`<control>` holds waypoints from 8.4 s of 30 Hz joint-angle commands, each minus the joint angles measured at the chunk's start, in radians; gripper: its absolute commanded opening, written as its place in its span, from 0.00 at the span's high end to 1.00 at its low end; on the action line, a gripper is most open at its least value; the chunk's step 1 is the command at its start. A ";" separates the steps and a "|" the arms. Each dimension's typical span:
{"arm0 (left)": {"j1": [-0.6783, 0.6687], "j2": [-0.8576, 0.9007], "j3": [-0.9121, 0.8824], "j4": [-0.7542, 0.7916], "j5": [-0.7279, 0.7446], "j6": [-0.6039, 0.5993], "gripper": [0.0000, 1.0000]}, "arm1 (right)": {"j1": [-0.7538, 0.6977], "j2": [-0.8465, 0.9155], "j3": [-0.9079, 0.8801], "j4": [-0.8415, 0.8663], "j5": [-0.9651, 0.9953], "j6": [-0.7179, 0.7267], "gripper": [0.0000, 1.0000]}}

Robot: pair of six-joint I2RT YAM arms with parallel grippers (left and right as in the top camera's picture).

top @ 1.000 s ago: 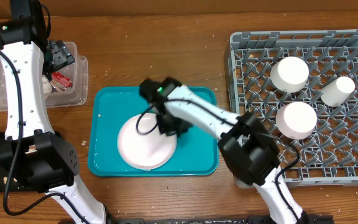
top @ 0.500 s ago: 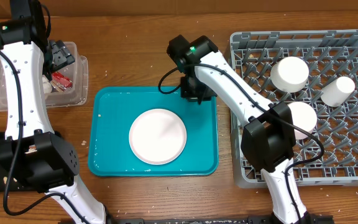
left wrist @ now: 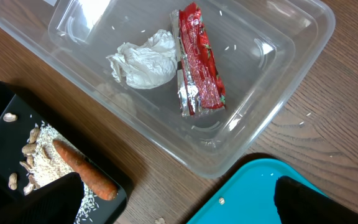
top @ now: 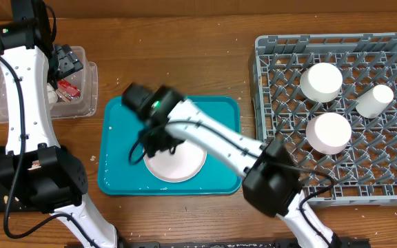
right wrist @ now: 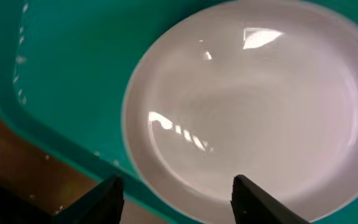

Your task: Sort waste into correct bins and load items into the dishwasher

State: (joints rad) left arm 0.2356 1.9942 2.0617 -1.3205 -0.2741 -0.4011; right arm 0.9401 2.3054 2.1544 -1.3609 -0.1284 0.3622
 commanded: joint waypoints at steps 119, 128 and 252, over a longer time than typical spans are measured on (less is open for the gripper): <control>-0.004 -0.025 0.014 -0.003 -0.014 -0.018 0.00 | -0.407 0.014 -0.286 0.111 -0.019 -0.232 0.43; -0.004 -0.025 0.014 -0.003 -0.013 -0.018 0.00 | -0.407 0.014 -0.327 0.145 0.023 -0.191 0.70; -0.004 -0.025 0.014 -0.003 -0.013 -0.018 0.00 | -0.574 -1.257 -0.835 0.002 0.523 0.549 0.00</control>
State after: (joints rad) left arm 0.2356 1.9942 2.0617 -1.3205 -0.2741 -0.4122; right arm 0.3614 1.0874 1.4048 -1.4063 0.4076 0.8074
